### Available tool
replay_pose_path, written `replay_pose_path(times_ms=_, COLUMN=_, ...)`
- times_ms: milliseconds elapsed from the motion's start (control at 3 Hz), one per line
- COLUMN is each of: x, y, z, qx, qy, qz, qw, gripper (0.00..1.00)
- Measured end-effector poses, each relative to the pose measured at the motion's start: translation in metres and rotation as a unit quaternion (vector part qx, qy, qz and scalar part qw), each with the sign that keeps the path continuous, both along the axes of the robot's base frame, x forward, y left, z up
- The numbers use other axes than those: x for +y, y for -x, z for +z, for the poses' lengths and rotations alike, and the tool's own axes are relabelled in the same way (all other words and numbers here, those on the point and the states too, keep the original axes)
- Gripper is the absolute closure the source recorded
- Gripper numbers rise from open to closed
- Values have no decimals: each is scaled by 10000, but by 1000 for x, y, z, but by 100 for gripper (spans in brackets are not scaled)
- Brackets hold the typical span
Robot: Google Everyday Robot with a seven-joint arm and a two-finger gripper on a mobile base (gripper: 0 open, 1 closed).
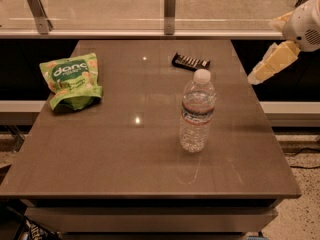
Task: Move rxbar chocolate near green rice chip bag
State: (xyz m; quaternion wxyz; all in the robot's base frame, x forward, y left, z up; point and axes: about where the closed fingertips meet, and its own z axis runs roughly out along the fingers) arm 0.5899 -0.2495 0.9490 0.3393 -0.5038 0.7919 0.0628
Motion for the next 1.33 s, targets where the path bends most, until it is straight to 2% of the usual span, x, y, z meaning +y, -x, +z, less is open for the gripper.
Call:
replay_pose_path(times_ms=333, x=3, y=-2, z=-5, qx=-2, qy=-61, qz=-1, qw=10000, gripper=0)
replay_pose_path(times_ms=667, x=11, y=-13, z=-20, qx=-110, qy=-405, qz=53, qw=9991, gripper=0)
replay_pose_path(times_ms=1333, x=21, y=-47, z=-40, qx=-376, qy=-1150, qz=92, qw=9926, gripper=0)
